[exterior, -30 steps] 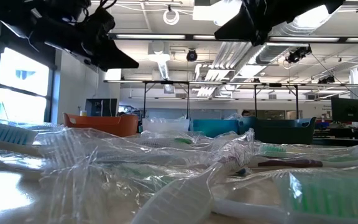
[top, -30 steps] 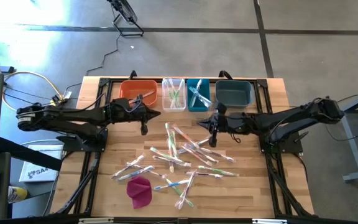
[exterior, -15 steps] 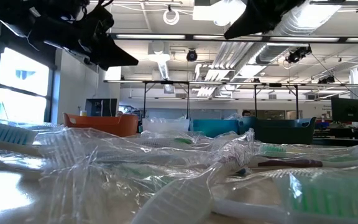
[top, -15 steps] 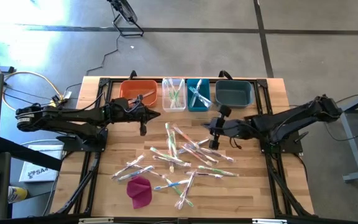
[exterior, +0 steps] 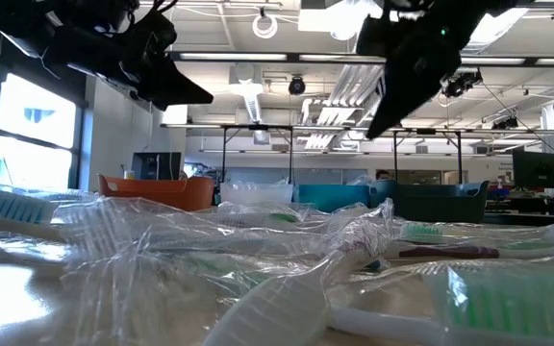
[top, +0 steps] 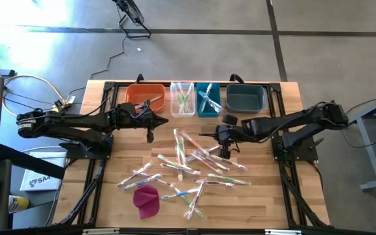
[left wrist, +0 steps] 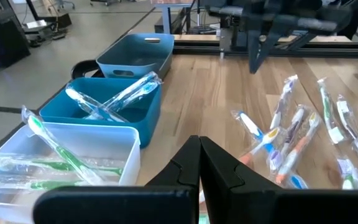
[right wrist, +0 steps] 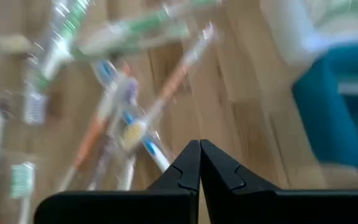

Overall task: Pick & Place Toothbrushes
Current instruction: Put the purple toothbrush into the green bin

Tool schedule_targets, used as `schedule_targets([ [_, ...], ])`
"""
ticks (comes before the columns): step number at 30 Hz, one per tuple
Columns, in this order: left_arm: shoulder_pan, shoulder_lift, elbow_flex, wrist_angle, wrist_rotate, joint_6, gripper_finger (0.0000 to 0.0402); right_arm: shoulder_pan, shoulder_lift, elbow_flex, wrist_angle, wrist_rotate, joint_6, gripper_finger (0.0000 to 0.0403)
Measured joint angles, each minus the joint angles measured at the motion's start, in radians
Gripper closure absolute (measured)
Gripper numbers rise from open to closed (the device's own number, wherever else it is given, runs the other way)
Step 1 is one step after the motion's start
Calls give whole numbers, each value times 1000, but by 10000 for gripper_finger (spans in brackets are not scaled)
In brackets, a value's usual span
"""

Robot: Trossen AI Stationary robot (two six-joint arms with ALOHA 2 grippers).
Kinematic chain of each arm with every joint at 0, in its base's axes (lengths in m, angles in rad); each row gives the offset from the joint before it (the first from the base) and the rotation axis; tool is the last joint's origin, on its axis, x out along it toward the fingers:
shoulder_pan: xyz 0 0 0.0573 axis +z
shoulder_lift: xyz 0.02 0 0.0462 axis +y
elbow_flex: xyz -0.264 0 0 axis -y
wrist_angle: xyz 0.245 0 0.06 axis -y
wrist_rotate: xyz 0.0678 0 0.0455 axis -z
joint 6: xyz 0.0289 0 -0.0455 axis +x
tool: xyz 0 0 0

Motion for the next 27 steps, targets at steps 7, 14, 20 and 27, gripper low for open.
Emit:
schedule_targets([
  [7, 0, 0, 0, -47, -6, 1, 401, 6, 46, 0, -63, -202, 176, 400],
  [14, 0, 0, 0, -49, -8, 7, 401, 71, 46, 2, -179, -253, 386, 400],
  [20, 0, 0, 0, -49, -9, 9, 401, 143, 46, 2, -280, -185, 522, 387],
  [27, 0, 0, 0, -49, -9, 10, 401, 195, 52, 2, -320, -122, 555, 311],
])
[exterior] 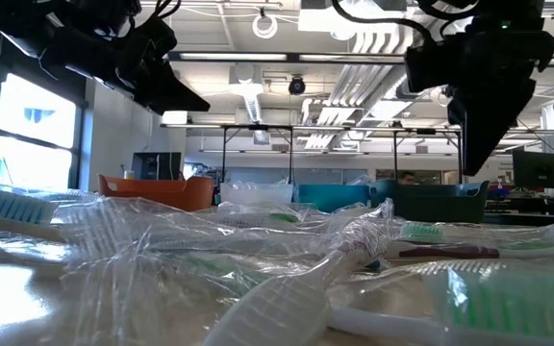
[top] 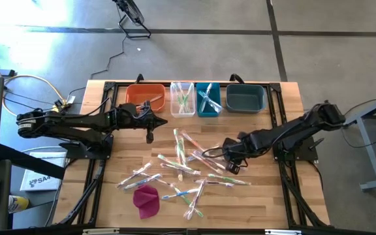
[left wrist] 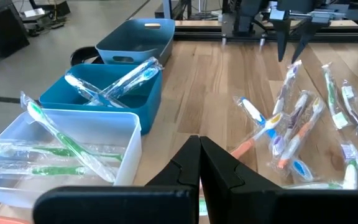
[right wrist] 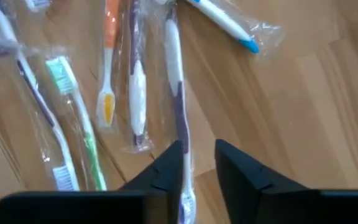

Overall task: Pick & Place Toothbrushes
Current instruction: Put the purple toothbrush into the green bin

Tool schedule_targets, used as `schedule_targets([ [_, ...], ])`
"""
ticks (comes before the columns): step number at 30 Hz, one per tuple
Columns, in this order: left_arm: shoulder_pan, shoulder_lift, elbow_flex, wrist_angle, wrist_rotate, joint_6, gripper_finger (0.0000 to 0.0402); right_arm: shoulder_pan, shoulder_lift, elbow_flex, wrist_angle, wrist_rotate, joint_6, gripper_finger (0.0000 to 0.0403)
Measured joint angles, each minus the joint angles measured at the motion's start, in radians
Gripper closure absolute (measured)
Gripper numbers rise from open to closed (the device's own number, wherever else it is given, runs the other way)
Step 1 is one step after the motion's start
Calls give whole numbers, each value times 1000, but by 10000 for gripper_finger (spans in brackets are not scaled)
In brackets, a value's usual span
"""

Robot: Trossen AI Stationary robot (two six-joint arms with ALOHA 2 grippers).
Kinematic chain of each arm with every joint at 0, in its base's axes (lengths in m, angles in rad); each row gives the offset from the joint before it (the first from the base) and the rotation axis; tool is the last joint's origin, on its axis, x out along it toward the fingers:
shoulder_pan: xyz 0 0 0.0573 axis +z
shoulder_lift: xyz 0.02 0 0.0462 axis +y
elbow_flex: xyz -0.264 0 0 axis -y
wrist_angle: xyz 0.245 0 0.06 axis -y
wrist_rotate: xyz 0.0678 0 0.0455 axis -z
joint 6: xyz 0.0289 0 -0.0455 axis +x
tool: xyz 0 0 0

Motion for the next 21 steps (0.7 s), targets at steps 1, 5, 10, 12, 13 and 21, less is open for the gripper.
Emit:
schedule_targets([
  [1, 0, 0, 0, 0, 0, 0, 401, 2, 5, 0, -2, -7, 0, 298],
  [5, 0, 0, 0, -1, 0, 0, 401, 20, 37, 0, -8, -32, 1, 257],
  [10, 0, 0, 0, -5, 0, 0, 401, 48, 120, -1, -4, -33, 1, 239],
  [12, 0, 0, 0, -8, 0, 0, 401, 56, 160, -1, -10, -32, 1, 238],
  [13, 0, 0, 0, -8, 0, 0, 402, 58, 179, -1, -13, -32, 1, 239],
  [21, 0, 0, 0, -13, 0, 0, 401, 58, 262, 3, -24, -34, -8, 254],
])
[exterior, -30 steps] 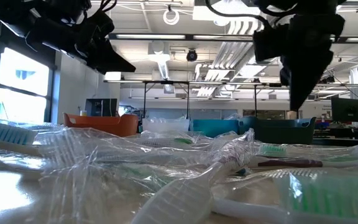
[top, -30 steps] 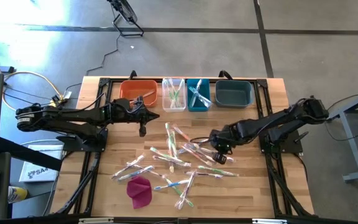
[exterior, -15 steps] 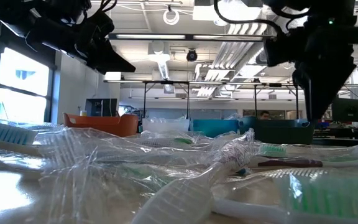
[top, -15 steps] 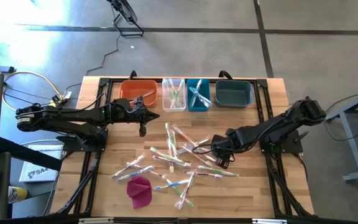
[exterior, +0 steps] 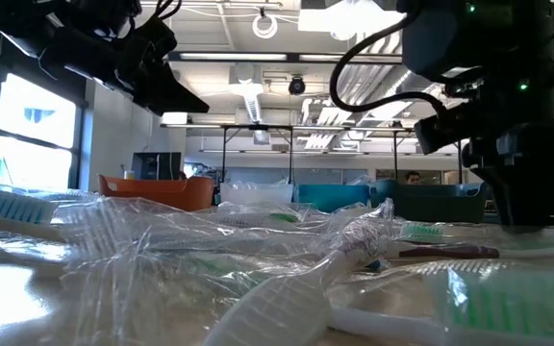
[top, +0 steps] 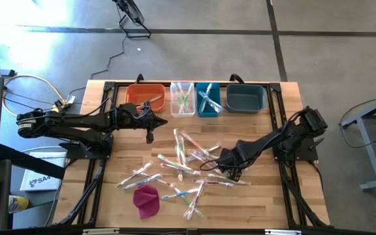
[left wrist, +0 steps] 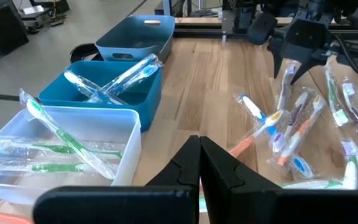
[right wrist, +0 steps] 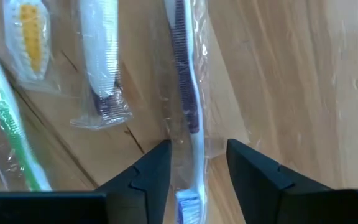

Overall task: Pick & Place Toothbrushes
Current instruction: Put the purple toothbrush into the green bin

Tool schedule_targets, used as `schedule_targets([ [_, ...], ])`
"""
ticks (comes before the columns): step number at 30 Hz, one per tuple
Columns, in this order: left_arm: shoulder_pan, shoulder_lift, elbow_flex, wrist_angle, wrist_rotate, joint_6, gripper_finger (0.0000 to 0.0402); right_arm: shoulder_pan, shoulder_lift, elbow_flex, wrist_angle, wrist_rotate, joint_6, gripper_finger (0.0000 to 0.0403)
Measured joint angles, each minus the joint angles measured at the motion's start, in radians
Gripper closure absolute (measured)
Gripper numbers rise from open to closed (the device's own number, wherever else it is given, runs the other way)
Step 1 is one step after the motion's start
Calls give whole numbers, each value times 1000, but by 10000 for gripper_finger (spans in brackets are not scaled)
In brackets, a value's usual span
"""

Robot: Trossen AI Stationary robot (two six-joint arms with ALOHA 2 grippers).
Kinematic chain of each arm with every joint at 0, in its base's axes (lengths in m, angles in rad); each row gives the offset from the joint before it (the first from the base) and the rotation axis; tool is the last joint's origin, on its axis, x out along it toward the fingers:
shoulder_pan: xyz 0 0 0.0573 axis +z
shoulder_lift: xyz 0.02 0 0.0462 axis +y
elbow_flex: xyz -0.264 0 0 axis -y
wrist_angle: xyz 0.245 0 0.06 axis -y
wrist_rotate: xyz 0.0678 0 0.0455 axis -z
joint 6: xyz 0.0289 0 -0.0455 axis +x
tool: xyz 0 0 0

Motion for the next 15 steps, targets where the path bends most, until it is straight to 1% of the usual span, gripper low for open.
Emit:
schedule_targets([
  [4, 0, 0, 0, -10, 0, 0, 402, 0, 4, 1, 4, -8, -2, 266],
  [7, 0, 0, 0, -10, 0, 0, 402, 0, 4, 0, 4, -11, -3, 284],
  [10, 0, 0, 0, -10, 0, 0, 402, 0, 5, -1, 5, -12, -3, 314],
  [15, 0, 0, 0, -10, 0, 0, 402, 1, 6, -2, 3, -1, -4, 375],
])
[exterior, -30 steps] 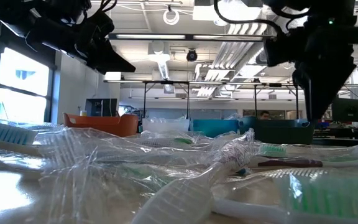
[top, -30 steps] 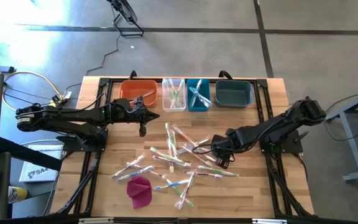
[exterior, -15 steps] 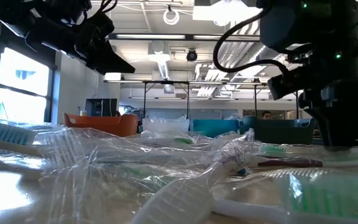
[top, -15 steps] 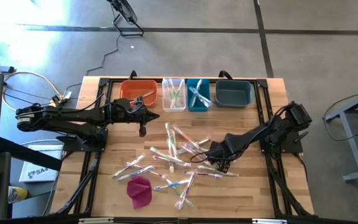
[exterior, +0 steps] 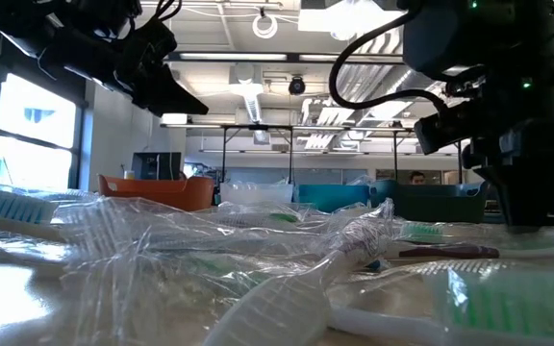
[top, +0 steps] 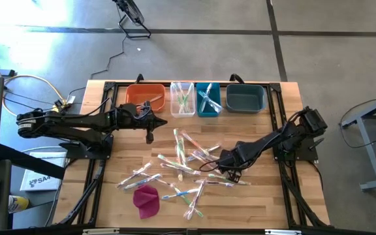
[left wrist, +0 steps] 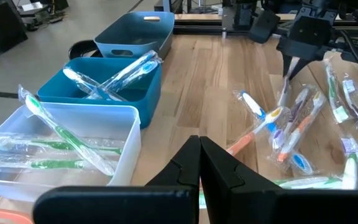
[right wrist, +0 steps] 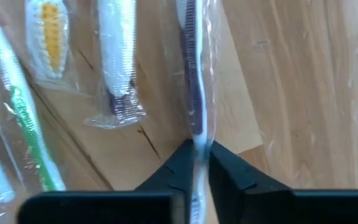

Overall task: Pick & Place Toothbrushes
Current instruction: Put the purple toothbrush into the green bin

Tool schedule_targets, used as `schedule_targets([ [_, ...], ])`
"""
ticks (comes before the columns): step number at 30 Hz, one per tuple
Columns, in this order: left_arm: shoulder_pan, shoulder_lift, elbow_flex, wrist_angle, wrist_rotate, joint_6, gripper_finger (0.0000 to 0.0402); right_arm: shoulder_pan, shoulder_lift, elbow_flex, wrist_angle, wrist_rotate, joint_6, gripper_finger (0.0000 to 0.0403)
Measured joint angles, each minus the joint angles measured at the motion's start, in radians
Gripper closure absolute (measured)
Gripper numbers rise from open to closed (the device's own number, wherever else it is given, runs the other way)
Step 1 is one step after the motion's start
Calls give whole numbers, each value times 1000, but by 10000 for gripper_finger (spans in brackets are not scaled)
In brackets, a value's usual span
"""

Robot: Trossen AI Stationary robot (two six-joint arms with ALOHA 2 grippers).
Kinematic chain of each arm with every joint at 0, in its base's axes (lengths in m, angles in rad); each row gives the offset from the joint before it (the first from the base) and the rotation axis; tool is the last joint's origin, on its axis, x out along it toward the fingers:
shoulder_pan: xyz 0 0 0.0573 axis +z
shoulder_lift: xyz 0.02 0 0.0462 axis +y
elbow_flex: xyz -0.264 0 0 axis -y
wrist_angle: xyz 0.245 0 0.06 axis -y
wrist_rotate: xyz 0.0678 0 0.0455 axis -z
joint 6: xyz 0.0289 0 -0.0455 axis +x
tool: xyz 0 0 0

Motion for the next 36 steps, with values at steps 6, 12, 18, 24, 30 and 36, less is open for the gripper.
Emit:
schedule_targets([
  [6, 0, 0, 0, 0, 0, 0, 402, 1, 1, -1, -7, 3, -22, 386],
  [12, 0, 0, 0, 0, 0, 0, 402, 0, -1, -1, -22, -6, -23, 394],
  [18, 0, 0, 0, 0, 0, 0, 401, 0, -46, -10, -48, -17, -23, 396],
  [24, 0, 0, 0, 0, 0, 0, 402, -4, -158, -5, -80, 12, 5, 397],
  [30, 0, 0, 0, 0, 0, 0, 402, -5, -282, -5, -150, 43, 34, 398],
  [36, 0, 0, 0, 0, 0, -1, 402, -5, -409, -4, -197, 168, 81, 399],
])
